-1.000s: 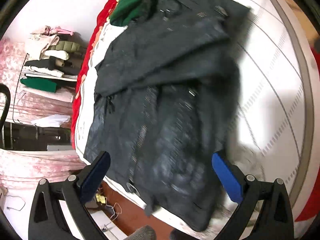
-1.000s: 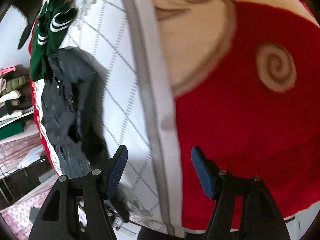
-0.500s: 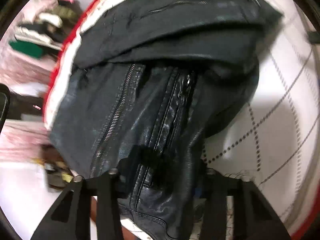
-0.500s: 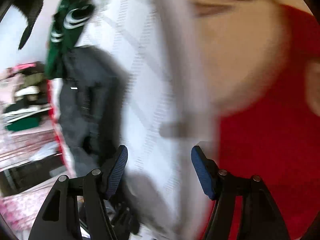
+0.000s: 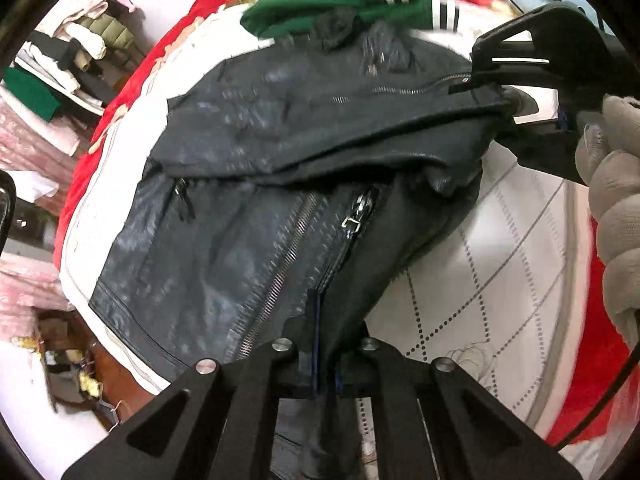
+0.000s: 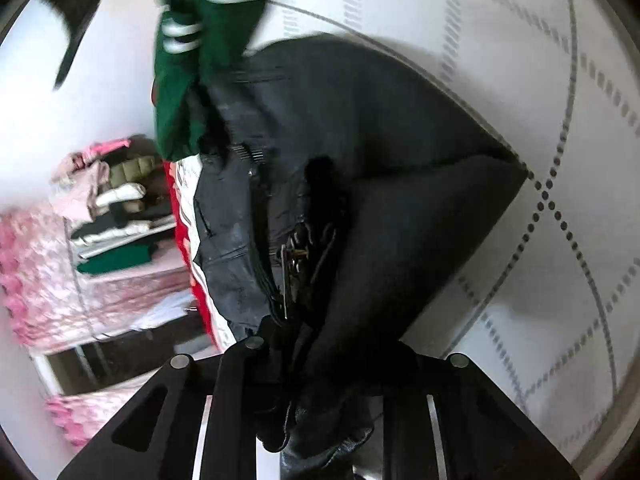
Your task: Fold large clothes
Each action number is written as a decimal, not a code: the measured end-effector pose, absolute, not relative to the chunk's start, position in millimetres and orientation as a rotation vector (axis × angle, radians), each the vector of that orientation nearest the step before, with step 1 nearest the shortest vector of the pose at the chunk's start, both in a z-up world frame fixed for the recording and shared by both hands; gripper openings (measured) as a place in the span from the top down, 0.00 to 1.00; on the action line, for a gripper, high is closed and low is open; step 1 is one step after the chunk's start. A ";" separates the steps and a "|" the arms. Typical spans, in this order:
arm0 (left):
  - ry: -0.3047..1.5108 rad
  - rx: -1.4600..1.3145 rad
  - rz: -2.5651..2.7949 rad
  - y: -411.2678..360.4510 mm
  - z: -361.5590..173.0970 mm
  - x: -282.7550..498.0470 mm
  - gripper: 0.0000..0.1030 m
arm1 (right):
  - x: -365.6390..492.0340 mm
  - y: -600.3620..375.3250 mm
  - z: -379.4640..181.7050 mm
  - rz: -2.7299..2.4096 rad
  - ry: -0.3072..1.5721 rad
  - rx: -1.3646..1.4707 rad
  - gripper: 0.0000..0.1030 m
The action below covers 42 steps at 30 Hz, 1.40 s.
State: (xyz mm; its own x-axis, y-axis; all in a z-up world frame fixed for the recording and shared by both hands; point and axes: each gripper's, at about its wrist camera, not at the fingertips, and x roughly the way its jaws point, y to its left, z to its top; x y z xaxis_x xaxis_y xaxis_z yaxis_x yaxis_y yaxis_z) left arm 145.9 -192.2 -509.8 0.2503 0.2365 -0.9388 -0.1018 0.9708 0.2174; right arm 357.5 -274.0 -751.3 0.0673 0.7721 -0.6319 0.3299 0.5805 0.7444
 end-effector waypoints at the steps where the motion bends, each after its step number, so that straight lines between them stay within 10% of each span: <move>1: 1.285 0.114 0.215 -185.6 -499.0 146.0 0.98 | 358.5 -267.8 -731.4 0.422 1.514 0.934 0.81; 10: 1.293 -0.128 0.159 -57.7 -444.8 159.9 0.93 | 384.0 -125.2 -597.3 0.384 1.532 0.491 0.82; 19: 1.322 -0.585 0.234 108.0 -499.2 154.5 0.82 | 413.3 69.8 -637.7 0.345 1.661 0.211 0.75; 24: 1.273 -0.699 0.361 173.6 -519.0 142.6 0.17 | 429.1 132.4 -689.2 0.453 1.713 0.282 0.25; 33: 1.285 -0.577 0.387 159.9 -530.2 161.6 0.17 | 431.3 -31.7 -651.9 0.364 1.510 0.529 0.25; 42: 1.466 -0.435 0.432 150.9 -608.8 197.7 0.09 | 457.1 -125.1 -747.3 0.362 1.430 0.791 0.26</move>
